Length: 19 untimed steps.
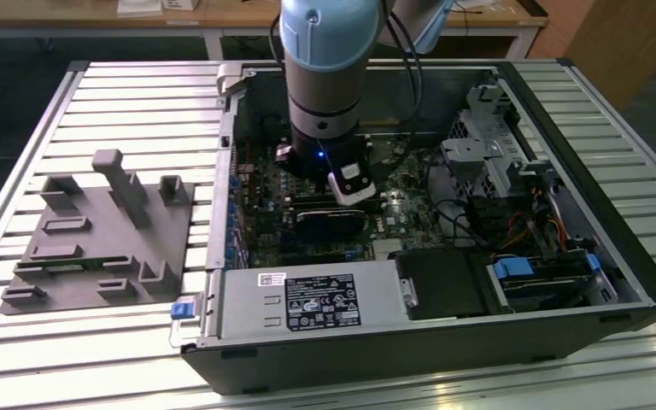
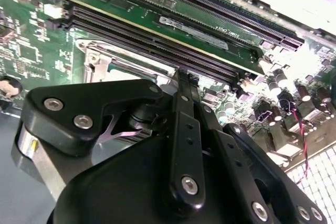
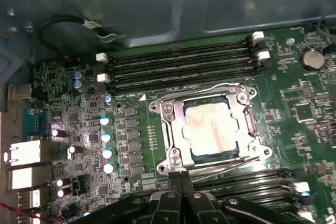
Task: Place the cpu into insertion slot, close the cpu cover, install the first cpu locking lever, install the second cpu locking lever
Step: 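Install the second cpu locking lever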
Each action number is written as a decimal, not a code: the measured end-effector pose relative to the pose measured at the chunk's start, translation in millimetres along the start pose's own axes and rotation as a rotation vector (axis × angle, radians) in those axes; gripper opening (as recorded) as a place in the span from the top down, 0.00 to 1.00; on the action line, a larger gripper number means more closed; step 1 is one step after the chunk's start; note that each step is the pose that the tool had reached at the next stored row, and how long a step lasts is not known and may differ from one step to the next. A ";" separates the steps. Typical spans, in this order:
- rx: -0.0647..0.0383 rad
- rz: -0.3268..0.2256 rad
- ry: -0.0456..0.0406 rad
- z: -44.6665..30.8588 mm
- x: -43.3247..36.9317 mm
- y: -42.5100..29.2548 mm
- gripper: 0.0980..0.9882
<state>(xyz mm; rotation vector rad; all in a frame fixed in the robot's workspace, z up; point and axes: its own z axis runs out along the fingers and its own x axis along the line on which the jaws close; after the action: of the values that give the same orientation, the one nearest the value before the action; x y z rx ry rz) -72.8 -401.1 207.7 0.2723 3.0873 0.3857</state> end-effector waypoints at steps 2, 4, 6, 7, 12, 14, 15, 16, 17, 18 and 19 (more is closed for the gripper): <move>-0.007 -0.001 0.0016 2.5 1.0 -0.9 0.99; -0.016 -0.003 0.0035 4.9 2.5 -1.7 0.99; -0.025 -0.004 0.0055 7.1 4.3 -2.6 0.99; -0.030 -0.004 0.0064 8.1 5.2 -3.0 0.99; -0.039 -0.006 0.0089 12.7 8.4 -4.8 0.99; -0.041 -0.007 0.0095 13.7 8.9 -5.2 0.99; -0.043 -0.008 0.0099 14.3 9.1 -5.3 0.99; -0.044 -0.008 0.0101 14.8 9.2 -5.4 0.99; -0.045 -0.008 0.0103 15.3 9.3 -5.5 0.99; -0.046 -0.009 0.0103 16.1 9.3 -5.7 0.99; -0.046 -0.009 0.0103 17.0 9.3 -5.9 0.99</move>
<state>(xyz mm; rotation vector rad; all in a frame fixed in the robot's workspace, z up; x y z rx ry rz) -82.3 -401.0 189.8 0.2561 3.0839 0.4584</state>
